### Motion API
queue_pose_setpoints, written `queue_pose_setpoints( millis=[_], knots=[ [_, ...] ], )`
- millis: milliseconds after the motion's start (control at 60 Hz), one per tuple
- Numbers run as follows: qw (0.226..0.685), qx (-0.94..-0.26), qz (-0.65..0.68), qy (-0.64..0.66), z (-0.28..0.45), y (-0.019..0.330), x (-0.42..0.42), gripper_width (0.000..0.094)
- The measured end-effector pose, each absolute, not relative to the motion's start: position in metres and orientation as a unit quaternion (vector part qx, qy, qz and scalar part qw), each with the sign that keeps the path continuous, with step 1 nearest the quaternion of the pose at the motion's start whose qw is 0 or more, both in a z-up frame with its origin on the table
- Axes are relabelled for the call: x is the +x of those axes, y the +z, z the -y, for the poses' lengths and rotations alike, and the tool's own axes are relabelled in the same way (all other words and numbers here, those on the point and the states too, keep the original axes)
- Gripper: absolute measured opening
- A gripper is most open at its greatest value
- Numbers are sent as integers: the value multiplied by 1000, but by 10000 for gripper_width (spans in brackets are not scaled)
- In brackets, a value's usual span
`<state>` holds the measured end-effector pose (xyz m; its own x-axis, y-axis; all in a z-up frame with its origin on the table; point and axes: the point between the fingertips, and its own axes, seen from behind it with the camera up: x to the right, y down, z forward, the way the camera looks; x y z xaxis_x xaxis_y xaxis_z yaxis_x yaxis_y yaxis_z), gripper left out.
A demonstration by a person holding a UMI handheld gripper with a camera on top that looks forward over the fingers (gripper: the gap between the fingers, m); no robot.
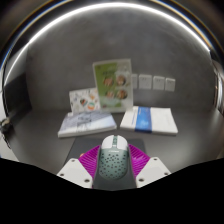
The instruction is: Arrange mouse
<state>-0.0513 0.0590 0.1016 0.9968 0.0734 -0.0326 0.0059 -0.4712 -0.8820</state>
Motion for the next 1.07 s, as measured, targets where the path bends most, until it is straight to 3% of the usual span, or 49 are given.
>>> queue_pose_setpoints(
  millis=[83, 233, 267, 283, 350, 450, 500, 517, 617, 650, 883, 1067],
  knots=[
    [479, -877, 34, 12, -49, 50, -96, 425],
    [449, -893, 22, -5, -54, 6, -97, 435],
    [441, -897, 30, -10, -56, 3, -86, 435],
    [438, -898, 33, -13, -57, -2, -85, 479],
    [454, -890, 27, -7, -62, -1, -87, 445],
    [459, -888, 28, -2, -64, -1, -87, 496],
    [457, -889, 14, -1, -64, -1, -84, 577],
    [455, -891, 6, -1, -63, -1, -83, 566],
    [447, -894, -28, -17, -50, 6, -78, 903],
    [453, -891, -28, -28, -44, 14, -79, 823],
    [484, -871, 23, -86, 27, 52, -118, 842],
    [466, -879, 95, -38, 80, 21, -196, 840]
  ],
)
